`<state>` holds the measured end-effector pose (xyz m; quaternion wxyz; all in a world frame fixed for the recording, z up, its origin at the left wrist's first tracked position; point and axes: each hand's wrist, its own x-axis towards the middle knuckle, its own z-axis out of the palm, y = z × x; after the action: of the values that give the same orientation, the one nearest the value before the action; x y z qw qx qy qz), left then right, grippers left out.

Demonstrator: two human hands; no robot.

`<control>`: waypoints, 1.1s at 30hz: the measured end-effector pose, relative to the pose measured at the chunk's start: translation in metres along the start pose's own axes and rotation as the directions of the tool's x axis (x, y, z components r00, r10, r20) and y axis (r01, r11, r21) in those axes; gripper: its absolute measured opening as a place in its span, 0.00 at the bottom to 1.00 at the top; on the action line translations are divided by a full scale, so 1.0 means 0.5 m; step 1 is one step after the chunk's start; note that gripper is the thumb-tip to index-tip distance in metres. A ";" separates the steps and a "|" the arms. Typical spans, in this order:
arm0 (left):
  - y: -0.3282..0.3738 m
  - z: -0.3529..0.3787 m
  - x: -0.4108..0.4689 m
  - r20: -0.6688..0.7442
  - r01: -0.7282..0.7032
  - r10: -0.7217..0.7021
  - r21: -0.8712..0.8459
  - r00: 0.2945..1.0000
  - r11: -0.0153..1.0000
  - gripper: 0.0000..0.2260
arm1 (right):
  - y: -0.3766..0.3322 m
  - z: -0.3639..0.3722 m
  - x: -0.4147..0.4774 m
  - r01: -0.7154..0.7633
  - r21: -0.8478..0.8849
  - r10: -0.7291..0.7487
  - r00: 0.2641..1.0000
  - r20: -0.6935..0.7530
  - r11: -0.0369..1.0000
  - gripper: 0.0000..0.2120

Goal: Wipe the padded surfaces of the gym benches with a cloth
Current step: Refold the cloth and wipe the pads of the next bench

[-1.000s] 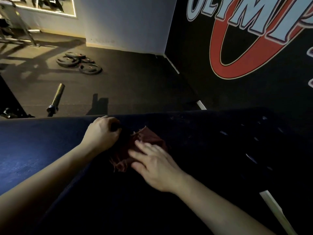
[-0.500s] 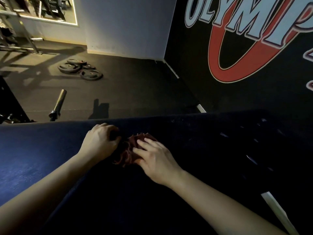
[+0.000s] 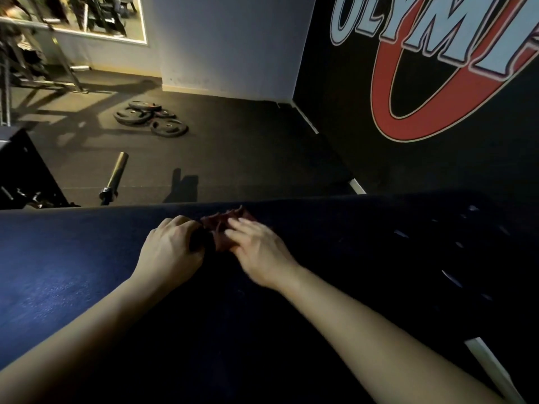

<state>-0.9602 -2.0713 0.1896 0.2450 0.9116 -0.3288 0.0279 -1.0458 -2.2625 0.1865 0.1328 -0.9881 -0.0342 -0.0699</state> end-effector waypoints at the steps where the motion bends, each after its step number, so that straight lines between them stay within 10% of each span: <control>1: 0.003 0.001 -0.003 0.002 -0.008 0.008 0.003 1.000 1.000 0.14 | 0.038 -0.018 0.008 -0.037 -0.046 0.037 0.999 0.009 0.998 0.19; 6: 0.011 0.005 -0.009 -0.007 0.004 -0.003 0.031 1.000 1.000 0.15 | 0.172 -0.084 0.039 -0.689 -0.130 0.668 0.724 -0.171 0.713 0.16; 11: 0.019 0.013 -0.004 -0.022 0.022 -0.021 0.054 1.000 0.998 0.16 | 0.068 -0.022 0.011 -0.090 -0.039 0.090 0.996 0.005 0.995 0.18; 13: 0.024 0.009 0.000 0.008 0.030 -0.030 0.071 1.000 0.997 0.16 | 0.141 -0.055 0.017 -0.265 -0.084 0.261 0.964 -0.060 0.961 0.18; 16: 0.026 0.002 -0.006 0.018 0.013 -0.015 0.089 1.000 0.996 0.15 | 0.283 -0.110 -0.012 -0.681 -0.111 0.659 0.730 -0.180 0.724 0.15; 19: 0.028 0.004 -0.015 0.008 0.004 -0.005 0.096 1.000 0.995 0.14 | 0.284 -0.135 -0.070 -0.789 -0.037 0.759 0.601 -0.249 0.613 0.13; 25: 0.080 0.024 0.007 0.056 -0.109 0.106 0.071 0.993 0.991 0.20 | 0.083 -0.066 -0.253 -0.259 -0.039 0.256 0.964 -0.069 0.965 0.19; 31: 0.144 0.045 0.021 0.132 -0.162 0.151 0.079 0.980 0.984 0.23 | 0.223 -0.122 -0.196 -0.730 0.012 0.707 0.657 -0.262 0.683 0.16; 33: 0.139 0.037 0.020 0.128 -0.154 0.146 0.055 0.981 0.987 0.20 | 0.145 -0.081 -0.186 -0.600 0.004 0.580 0.772 -0.259 0.800 0.14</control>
<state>-0.9968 -2.1319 0.2054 0.1916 0.8917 -0.4101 0.0008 -1.1368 -2.3478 0.1927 0.1123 -0.9365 0.2971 -0.1484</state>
